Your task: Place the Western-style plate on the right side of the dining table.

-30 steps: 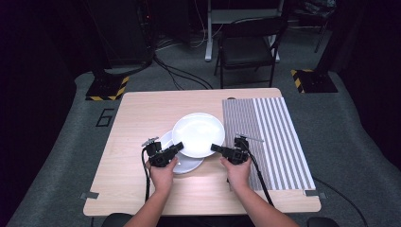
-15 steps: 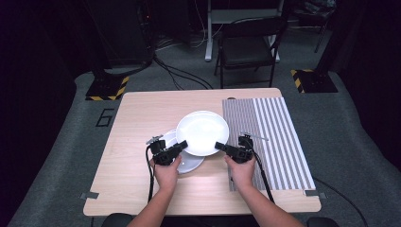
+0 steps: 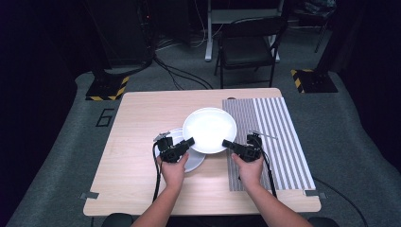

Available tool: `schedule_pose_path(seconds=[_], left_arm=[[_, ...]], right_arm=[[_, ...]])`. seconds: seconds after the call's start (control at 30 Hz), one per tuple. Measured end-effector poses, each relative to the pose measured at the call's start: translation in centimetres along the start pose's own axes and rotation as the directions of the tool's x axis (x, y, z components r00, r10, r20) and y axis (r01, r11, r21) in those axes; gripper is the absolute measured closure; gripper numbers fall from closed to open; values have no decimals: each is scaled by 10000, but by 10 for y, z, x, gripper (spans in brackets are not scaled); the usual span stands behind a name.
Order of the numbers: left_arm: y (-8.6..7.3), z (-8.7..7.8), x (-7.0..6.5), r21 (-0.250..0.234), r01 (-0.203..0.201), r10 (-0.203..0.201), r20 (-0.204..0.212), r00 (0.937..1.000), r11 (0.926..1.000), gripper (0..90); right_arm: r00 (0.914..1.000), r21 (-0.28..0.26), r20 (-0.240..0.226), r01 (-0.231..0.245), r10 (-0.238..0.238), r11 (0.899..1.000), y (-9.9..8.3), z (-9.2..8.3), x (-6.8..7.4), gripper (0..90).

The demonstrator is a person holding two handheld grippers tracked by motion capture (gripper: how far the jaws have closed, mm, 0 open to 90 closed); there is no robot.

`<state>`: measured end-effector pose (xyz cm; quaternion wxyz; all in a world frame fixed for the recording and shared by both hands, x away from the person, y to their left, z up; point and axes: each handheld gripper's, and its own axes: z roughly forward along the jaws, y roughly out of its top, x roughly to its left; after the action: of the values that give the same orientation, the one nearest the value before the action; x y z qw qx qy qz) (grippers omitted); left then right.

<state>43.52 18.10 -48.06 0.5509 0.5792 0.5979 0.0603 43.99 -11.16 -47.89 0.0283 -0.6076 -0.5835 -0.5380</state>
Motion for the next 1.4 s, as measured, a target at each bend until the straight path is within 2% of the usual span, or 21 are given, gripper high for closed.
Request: schedule_pose_path(seconds=[0.23, 0.57, 0.67, 0.7, 0.8, 0.9, 1.17, 1.27, 1.3, 1.4], left_arm=[[-2, 5, -10, 27, -90, 90, 165, 9998, 10000, 668], [-4, 12, -22, 72, -248, 246, 172, 9995, 9997, 669], [-5, 13, -22, 132, -374, 371, 202, 9991, 9992, 669], [-6, 14, -23, 94, -223, 220, 212, 9995, 9997, 669], [-7, 16, -25, 193, -380, 376, 222, 9990, 9991, 670], [-7, 19, -27, 207, -343, 339, 203, 9992, 9992, 670], [-6, 21, -28, 294, -432, 420, 389, 9984, 9986, 672], [-6, 23, -30, 236, -347, 336, 450, 9984, 9991, 674], [-6, 23, -30, 278, -464, 451, 447, 9980, 9985, 673], [-7, 24, -31, 252, -345, 334, 439, 9985, 9991, 674]], right_arm=[[10000, -53, 37, 8, -7, 10000, 4, -13, -5, 689], [10000, -262, -82, 29, -31, 9997, 3, -24, -15, 683], [9999, -285, -86, 144, -147, 9995, 3, -25, -17, 681], [9999, -288, -72, 116, -118, 9995, 3, -26, -17, 680], [9998, -358, -62, 172, -174, 9992, 2, -28, -21, 677], [9998, -399, -30, 185, -186, 9990, 1, -29, -24, 673], [9999, -505, 11, 157, -156, 9986, 1, -32, -25, 672], [9998, -593, 8, 179, -179, 9981, 1, -34, -25, 672], [9999, -608, 20, 164, -163, 9980, 1, -34, -25, 672], [9999, -626, 34, 168, -166, 9979, 1, -36, -26, 673]])
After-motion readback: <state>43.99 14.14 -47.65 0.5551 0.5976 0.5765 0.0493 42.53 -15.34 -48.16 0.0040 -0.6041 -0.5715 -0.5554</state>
